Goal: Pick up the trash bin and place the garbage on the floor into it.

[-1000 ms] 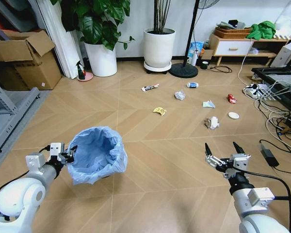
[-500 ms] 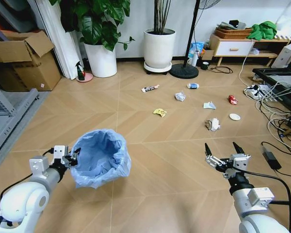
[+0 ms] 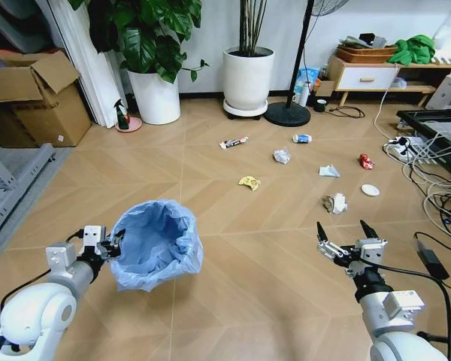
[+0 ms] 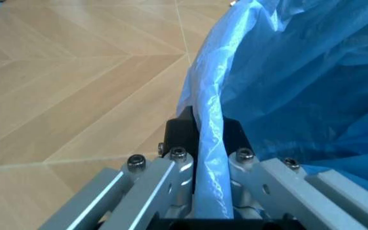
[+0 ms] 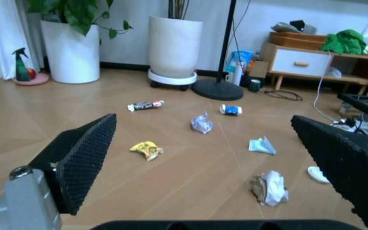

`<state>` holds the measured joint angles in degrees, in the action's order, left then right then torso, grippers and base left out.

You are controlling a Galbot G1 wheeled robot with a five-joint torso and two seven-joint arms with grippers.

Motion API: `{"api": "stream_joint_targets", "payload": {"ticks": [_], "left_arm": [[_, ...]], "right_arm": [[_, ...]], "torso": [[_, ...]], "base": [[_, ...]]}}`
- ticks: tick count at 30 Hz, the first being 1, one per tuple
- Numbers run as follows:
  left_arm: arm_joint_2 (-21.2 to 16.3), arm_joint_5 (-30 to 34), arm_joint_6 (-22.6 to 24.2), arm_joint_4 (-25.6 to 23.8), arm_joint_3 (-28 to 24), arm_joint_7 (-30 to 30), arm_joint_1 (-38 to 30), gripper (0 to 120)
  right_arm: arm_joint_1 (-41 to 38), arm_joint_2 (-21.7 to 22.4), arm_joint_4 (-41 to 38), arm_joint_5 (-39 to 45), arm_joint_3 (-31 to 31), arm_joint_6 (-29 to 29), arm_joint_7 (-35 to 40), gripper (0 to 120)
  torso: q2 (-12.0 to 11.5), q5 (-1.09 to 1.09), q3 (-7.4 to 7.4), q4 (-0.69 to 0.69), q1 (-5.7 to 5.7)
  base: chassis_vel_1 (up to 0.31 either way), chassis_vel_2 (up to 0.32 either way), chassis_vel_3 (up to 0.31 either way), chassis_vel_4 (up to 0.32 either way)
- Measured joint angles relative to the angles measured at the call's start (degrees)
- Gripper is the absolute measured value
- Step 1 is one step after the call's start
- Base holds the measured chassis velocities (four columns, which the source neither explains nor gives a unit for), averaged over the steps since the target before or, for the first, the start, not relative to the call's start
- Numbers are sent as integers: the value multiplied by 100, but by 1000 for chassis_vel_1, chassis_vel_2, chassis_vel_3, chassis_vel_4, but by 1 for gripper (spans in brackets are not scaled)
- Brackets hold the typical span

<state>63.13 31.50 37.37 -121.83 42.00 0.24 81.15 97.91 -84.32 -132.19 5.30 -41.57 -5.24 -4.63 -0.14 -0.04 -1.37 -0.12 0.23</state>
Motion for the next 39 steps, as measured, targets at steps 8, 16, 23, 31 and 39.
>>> {"api": "stream_joint_targets", "payload": {"ticks": [8,16,23,31,39], "left_arm": [[19,-81,-38,-21,-23,69,54,2],[17,-111,-56,-21,-14,93,52,2],[14,-129,-61,-81,-43,102,71,2],[30,-162,-80,-184,-37,124,148,2],[35,-181,-102,-225,-22,150,170,2]], "right_arm": [[-5,-8,27,-6,15,8,-2,100],[-8,2,41,-8,21,8,-6,100],[0,-4,49,-12,27,8,-12,100],[3,3,67,-17,39,10,-18,100],[8,-12,77,-36,42,16,-21,100]], "torso": [[0,-1,0,-1,1],[0,-3,0,-1,1],[0,-1,0,-1,0],[0,-3,1,-1,0],[0,0,0,0,0]], "base": [[-170,170,165,-168],[-155,164,158,-147],[-158,149,155,-168],[-161,157,163,-153],[-180,157,171,-157]]}}
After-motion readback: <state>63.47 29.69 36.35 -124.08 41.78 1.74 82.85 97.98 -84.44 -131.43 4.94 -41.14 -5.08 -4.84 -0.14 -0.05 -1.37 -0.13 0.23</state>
